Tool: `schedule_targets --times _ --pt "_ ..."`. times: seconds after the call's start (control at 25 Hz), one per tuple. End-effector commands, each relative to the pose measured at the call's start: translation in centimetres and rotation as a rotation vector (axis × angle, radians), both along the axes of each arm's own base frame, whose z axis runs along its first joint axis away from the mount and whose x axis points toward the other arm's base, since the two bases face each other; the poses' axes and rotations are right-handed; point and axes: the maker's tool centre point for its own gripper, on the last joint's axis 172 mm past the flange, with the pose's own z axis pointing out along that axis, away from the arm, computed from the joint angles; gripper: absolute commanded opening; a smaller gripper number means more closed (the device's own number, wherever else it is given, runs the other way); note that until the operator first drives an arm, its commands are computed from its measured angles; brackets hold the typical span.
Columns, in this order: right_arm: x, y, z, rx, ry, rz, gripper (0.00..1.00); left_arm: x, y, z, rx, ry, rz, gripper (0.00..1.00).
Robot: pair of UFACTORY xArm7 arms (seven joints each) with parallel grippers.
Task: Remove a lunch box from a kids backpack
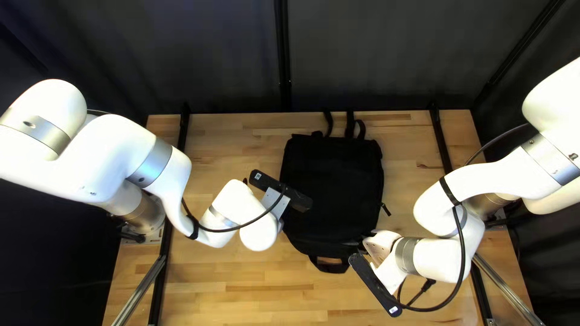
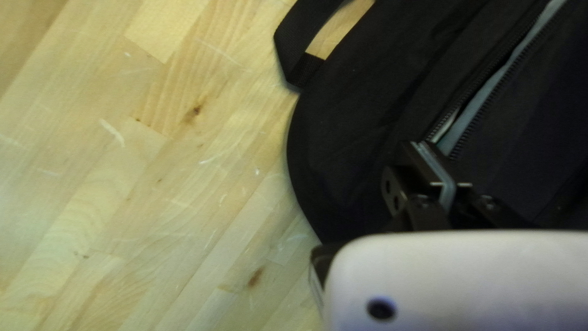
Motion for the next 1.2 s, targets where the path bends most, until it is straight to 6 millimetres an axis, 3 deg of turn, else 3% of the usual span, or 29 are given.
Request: schedule_targets --times 0.04,1.2 --pt "0.1 0.2 0.1 -0.001 0.005 0.007 0.00 0.1 0.9 -0.4 -0.004 0.002 0.001 0.00" --pt "0.6 2.2 -1.1 -0.003 0.027 0.064 0.00 -1.6 7.5 -0.3 -0.015 0.000 0.060 0.00"
